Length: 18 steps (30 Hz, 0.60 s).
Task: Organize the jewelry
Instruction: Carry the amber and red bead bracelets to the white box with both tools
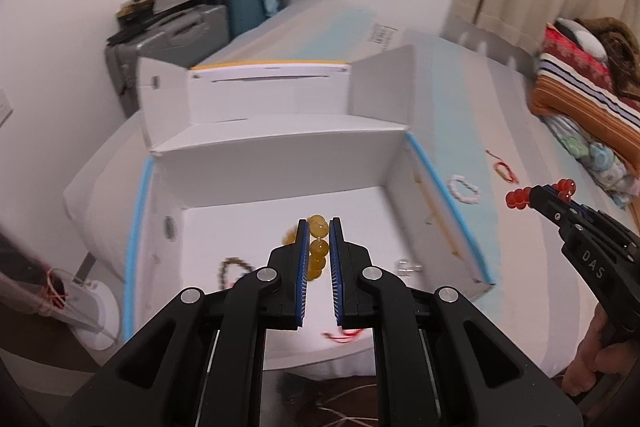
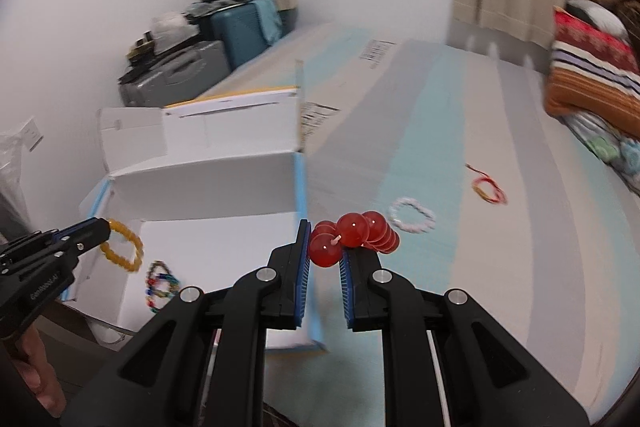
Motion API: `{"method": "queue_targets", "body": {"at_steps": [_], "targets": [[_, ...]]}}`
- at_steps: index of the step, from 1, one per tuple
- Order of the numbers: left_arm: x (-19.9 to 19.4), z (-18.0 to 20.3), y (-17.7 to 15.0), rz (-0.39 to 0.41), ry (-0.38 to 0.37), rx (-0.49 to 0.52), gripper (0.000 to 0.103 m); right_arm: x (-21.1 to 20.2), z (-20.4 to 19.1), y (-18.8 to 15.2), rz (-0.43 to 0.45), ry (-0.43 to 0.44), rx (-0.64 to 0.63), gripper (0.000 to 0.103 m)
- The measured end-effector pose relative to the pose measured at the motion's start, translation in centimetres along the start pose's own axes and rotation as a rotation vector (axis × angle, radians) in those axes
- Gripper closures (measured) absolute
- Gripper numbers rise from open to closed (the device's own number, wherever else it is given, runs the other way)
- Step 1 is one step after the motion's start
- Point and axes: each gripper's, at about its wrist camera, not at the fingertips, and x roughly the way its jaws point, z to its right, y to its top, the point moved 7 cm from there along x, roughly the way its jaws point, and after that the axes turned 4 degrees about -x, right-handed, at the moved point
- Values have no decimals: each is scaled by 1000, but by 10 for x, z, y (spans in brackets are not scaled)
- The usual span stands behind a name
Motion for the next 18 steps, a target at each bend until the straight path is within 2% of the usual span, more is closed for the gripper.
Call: {"method": "queue_targets", "body": {"at_steps": [10, 18], "targets": [[11, -50, -2, -25, 55, -50, 94, 23, -75, 11, -8, 79, -80, 90], [36, -68, -12, -72, 65, -76, 94, 58, -92, -12, -82, 96, -99, 90]]}}
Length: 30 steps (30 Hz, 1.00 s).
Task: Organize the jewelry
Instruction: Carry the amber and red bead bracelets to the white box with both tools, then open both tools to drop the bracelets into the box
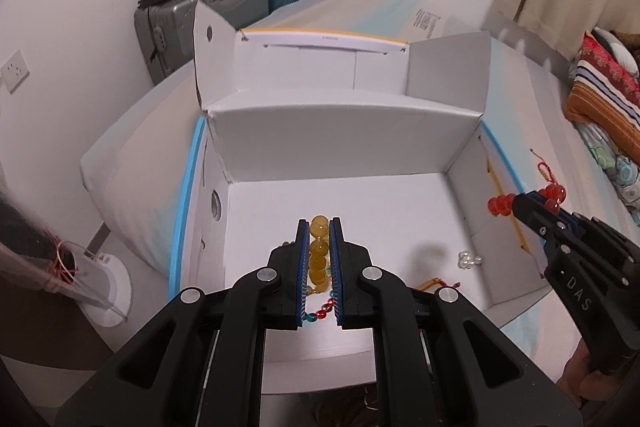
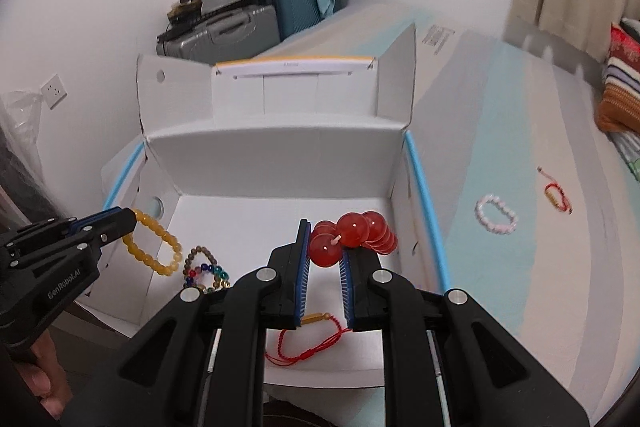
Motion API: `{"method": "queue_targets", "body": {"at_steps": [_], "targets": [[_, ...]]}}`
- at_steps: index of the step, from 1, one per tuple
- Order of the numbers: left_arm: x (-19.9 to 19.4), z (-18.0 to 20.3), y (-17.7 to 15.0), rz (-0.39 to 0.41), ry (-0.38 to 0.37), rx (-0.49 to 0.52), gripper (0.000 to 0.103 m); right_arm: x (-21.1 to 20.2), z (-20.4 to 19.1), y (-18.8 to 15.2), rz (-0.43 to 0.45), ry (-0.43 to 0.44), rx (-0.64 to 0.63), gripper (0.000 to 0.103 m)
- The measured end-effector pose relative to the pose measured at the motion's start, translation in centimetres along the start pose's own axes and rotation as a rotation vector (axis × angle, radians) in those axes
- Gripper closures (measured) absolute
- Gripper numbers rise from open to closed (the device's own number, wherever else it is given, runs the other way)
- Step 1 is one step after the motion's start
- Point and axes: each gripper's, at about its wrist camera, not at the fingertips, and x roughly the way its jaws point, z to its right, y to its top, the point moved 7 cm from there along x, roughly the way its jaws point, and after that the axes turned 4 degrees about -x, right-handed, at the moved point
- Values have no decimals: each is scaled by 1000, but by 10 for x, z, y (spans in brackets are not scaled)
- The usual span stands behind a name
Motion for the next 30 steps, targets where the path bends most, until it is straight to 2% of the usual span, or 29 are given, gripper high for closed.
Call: {"method": "queue_targets", "body": {"at_steps": [8, 15, 16, 17, 18, 19, 20, 25, 28, 30], "targets": [[27, -10, -8, -51, 9, -26, 94, 27, -4, -15, -66, 13, -1, 90], [37, -13, -8, -68, 27, -39, 91, 36, -5, -22, -82, 11, -12, 88], [37, -13, -9, -69, 27, -39, 90, 35, -4, -22, -75, 3, -15, 83], [37, -12, -9, -67, 29, -39, 82, 33, -3, -22, -69, -3, -13, 79], [36, -13, -8, -61, 34, -41, 77, 30, -2, -21, -61, -5, -10, 69], [35, -13, -7, -53, 42, -42, 65, 28, -1, -19, -52, -6, -9, 62], [33, -12, -6, -44, 46, -41, 59, 24, 0, -17, -37, -12, -10, 56], [26, -1, -2, -14, 46, -24, 44, 9, 9, -13, 3, -44, -21, 39], [20, 8, 0, 3, 46, -11, 33, -1, 20, -13, 19, -52, -9, 36], [16, 14, 1, 19, 49, -2, 32, -6, 28, -15, 22, -57, 3, 34]]}}
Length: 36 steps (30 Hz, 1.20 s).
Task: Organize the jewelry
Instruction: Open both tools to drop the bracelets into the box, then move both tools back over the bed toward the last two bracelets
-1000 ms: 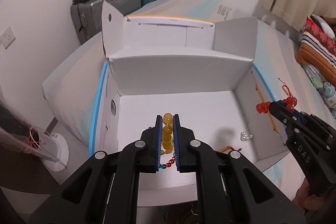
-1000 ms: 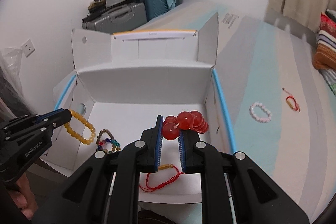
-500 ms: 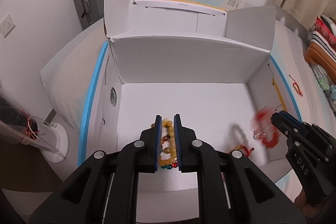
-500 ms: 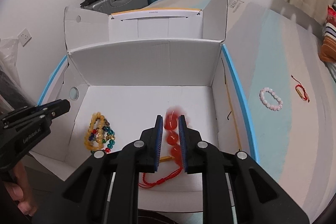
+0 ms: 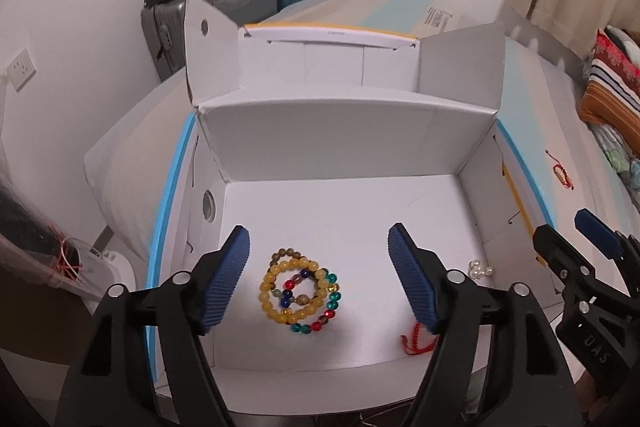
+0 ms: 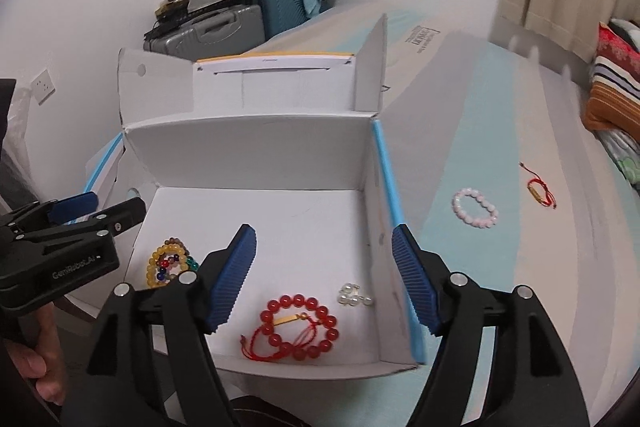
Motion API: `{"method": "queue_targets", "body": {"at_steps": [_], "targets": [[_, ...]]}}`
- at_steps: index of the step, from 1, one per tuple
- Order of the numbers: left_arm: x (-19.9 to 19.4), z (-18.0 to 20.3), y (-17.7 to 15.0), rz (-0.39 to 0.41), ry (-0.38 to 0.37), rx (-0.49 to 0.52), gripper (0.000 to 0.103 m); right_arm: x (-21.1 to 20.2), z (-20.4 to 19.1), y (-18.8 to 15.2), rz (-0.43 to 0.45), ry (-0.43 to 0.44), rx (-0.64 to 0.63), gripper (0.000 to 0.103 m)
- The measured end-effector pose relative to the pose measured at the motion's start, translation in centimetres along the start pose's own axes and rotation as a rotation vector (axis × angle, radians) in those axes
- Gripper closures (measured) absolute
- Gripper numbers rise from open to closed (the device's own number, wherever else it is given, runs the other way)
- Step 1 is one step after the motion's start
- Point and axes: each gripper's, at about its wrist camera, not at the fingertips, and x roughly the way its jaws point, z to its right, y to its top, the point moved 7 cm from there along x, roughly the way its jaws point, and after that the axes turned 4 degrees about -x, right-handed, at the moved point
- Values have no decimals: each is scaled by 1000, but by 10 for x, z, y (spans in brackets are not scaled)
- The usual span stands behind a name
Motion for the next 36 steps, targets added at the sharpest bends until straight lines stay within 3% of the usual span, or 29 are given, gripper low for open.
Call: {"method": "queue_targets", "body": {"at_steps": [2, 7, 13, 18, 28, 36], "targets": [[-3, 5, 0, 3, -2, 6, 29, -5, 9, -1, 6, -9, 12, 28], [-12, 23, 0, 28, -3, 34, 19, -17, 35, -2, 25, -24, 54, 27], [-27, 55, 5, 78, -4, 71, 6, -35, 66, -3, 63, -74, 92, 14], [-30, 83, 3, 65, -9, 99, 6, -49, 96, -7, 84, -104, 128, 7], [-40, 149, -5, 73, -74, 137, 6, -77, 169, -22, 110, -171, 200, 8], [-36, 223, -16, 72, -125, 211, 6, -88, 240, -38, 116, -218, 270, 8]]}}
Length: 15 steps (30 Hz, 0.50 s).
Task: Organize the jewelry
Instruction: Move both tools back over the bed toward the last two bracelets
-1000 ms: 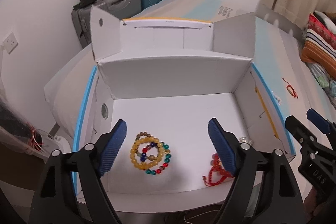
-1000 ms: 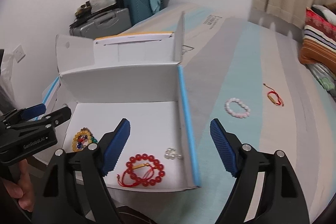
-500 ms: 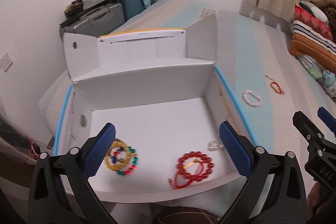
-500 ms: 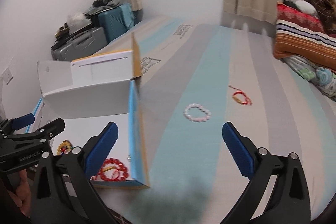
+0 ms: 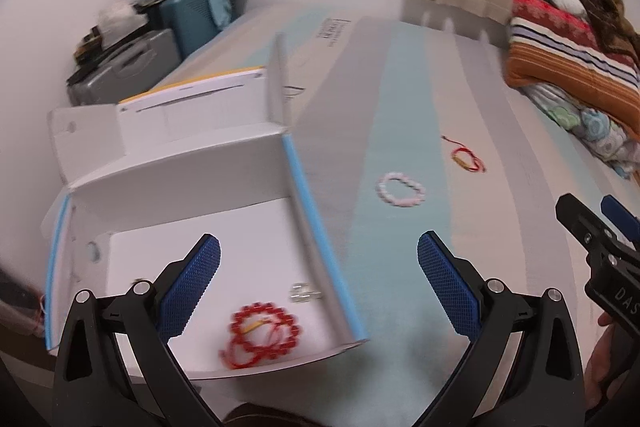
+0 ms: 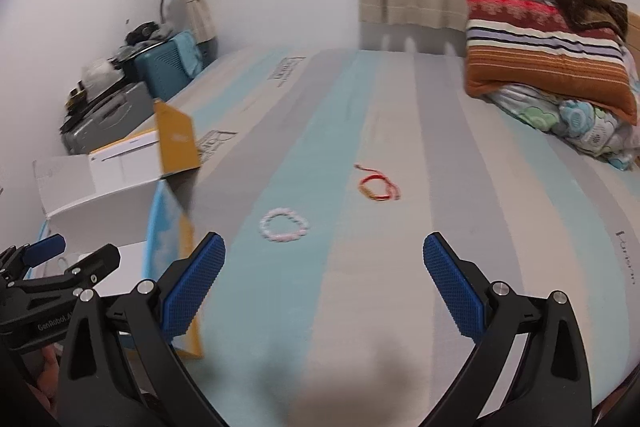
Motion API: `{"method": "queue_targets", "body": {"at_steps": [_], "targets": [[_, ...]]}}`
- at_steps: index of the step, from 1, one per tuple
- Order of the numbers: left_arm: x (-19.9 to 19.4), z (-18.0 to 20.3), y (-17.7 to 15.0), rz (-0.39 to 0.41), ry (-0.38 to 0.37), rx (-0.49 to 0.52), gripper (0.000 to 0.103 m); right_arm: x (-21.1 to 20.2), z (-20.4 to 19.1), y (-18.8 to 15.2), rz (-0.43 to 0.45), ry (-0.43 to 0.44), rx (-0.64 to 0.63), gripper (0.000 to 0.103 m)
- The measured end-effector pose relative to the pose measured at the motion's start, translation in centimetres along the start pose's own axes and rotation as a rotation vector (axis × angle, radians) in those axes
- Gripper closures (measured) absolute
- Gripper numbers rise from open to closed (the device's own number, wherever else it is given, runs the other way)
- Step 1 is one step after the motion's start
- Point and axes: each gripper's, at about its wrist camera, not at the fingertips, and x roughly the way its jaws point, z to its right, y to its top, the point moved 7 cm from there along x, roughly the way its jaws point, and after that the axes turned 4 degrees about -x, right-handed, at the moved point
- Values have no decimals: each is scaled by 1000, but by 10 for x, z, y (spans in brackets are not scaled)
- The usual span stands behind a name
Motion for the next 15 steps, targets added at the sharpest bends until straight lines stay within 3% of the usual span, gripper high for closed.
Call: {"method": "queue_targets", "body": {"at_steps": [9, 15], "targets": [[42, 81, 3, -30, -77, 75, 6, 34, 64, -2, -32, -66, 19, 8], [88, 115, 10, -47, -84, 116, 6, 74, 97, 1, -65, -83, 41, 8]]}}
